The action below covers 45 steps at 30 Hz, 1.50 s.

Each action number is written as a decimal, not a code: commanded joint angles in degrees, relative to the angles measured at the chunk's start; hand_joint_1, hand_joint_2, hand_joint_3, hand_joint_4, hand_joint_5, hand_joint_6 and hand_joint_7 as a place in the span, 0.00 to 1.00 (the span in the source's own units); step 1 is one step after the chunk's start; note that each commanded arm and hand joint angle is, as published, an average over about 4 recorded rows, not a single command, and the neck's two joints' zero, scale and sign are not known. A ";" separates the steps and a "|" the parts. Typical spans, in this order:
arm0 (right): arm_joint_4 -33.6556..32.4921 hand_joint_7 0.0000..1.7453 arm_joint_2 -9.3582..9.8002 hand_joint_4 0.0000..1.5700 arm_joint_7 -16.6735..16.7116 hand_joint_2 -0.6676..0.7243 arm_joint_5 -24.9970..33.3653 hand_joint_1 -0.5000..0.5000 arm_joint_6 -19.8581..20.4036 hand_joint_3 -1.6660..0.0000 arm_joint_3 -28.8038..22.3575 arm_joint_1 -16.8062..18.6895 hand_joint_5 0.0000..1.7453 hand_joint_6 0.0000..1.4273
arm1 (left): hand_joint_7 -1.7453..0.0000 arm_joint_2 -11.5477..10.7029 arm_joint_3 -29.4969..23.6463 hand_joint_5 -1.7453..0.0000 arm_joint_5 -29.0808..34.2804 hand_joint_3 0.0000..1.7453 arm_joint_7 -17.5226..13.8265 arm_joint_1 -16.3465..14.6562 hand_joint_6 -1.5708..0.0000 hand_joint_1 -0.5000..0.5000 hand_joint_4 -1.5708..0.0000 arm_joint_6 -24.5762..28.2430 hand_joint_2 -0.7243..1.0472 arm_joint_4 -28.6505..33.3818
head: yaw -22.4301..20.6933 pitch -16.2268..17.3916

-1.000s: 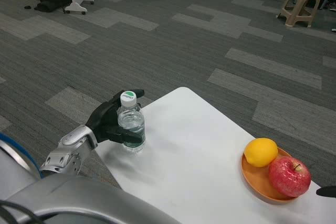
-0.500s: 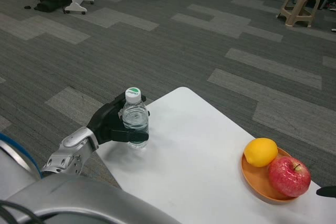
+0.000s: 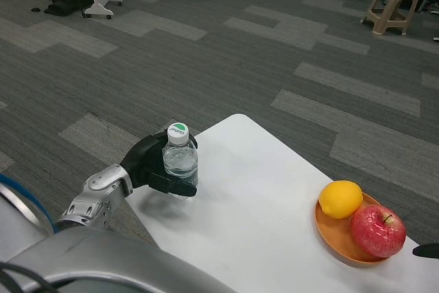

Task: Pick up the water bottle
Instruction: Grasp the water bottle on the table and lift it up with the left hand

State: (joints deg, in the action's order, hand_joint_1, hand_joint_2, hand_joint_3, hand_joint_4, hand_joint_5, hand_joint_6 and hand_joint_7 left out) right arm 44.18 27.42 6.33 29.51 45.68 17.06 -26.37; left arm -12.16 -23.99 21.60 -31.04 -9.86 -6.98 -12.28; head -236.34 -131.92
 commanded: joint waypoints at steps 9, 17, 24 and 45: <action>-1.60 0.04 -0.09 0.00 0.17 0.82 0.46 0.23 0.03 1.00 -1.19 1.50 0.00 0.00 | 0.20 -0.50 1.76 0.00 -0.46 0.24 -0.07 0.94 0.45 1.00 0.55 -1.72 0.55 -0.07 | 0.29 -0.08; -2.04 0.04 -0.11 0.00 0.17 0.82 0.46 0.24 0.05 1.00 -1.52 1.92 0.00 0.00 | 0.20 -0.48 2.13 0.00 -0.37 0.30 0.28 1.55 0.45 1.00 0.52 -1.72 0.50 1.60 | 0.50 -0.24; -2.06 0.04 -0.13 0.00 0.17 0.84 0.46 0.24 0.09 1.00 -1.44 2.03 0.00 0.00 | 0.20 -0.76 3.38 0.00 1.25 0.30 1.89 2.61 0.45 1.00 0.50 -1.30 0.50 4.66 | 1.56 -0.52; -2.10 0.04 -0.53 0.00 0.17 0.83 0.46 0.25 0.05 1.00 -1.44 2.64 0.00 0.00 | 0.23 -5.27 17.77 0.00 2.66 0.35 8.81 18.74 0.45 1.00 0.50 12.92 0.50 12.79 | 27.61 -2.35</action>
State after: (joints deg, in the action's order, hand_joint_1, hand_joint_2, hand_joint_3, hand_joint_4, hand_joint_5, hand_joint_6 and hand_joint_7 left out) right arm 42.44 27.03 6.32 29.49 45.65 15.86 -24.15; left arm -16.64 -7.50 24.17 -22.40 6.30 5.17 -0.14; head -211.50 -133.76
